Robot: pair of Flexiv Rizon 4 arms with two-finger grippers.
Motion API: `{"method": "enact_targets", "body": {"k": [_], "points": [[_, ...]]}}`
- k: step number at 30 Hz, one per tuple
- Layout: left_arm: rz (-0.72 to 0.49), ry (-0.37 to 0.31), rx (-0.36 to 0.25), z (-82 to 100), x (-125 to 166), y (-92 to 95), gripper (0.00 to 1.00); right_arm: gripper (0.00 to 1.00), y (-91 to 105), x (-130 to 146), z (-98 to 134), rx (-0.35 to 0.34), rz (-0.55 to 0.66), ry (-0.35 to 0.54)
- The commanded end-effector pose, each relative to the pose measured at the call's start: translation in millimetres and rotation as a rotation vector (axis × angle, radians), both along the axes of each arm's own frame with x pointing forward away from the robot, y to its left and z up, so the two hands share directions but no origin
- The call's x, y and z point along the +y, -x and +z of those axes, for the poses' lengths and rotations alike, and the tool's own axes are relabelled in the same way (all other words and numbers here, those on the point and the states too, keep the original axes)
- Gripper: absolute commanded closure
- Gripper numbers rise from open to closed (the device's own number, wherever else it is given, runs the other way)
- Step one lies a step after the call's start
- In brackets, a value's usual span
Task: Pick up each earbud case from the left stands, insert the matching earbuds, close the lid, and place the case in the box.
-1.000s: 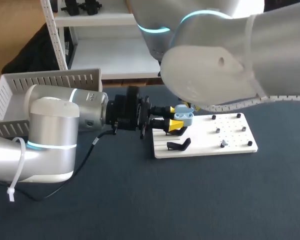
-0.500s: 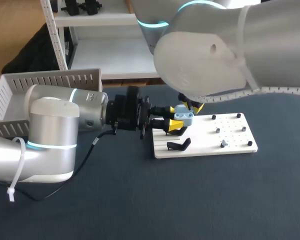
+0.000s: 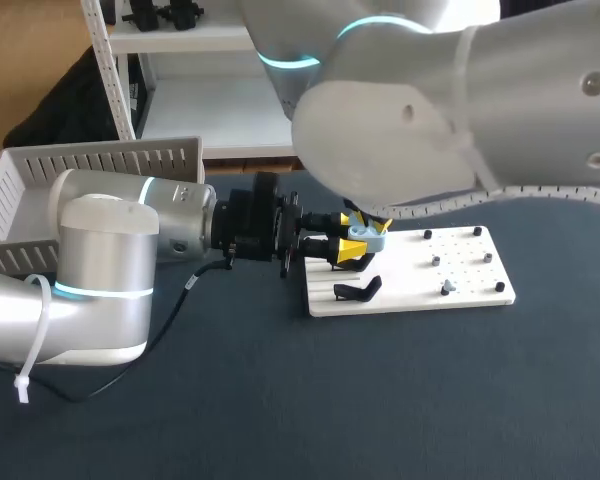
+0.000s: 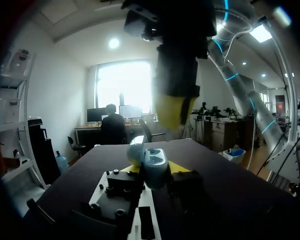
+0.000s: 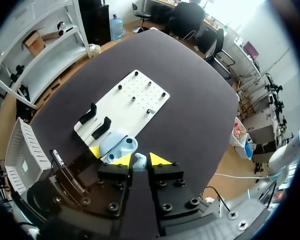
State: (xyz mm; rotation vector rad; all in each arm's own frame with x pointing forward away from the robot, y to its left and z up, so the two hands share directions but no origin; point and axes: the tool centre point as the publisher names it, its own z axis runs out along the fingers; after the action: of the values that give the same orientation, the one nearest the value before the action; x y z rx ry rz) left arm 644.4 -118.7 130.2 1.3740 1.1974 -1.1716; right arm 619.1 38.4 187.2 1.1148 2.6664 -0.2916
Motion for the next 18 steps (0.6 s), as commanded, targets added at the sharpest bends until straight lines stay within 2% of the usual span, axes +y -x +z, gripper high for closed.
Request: {"method": "enact_targets", "body": {"k": [1,18], "points": [[-0.004,0.002,0.000,-0.9,0.0,-1.4,1.00,1.00,2.6,-2.9,-2.9,-0.016,0.002,-0.008],[-0.004,0.002,0.000,-0.9,0.0,-1.4,1.00,1.00,-8.4,-0.4,-5.0,-0.021,-0.003,-0.007]]}}
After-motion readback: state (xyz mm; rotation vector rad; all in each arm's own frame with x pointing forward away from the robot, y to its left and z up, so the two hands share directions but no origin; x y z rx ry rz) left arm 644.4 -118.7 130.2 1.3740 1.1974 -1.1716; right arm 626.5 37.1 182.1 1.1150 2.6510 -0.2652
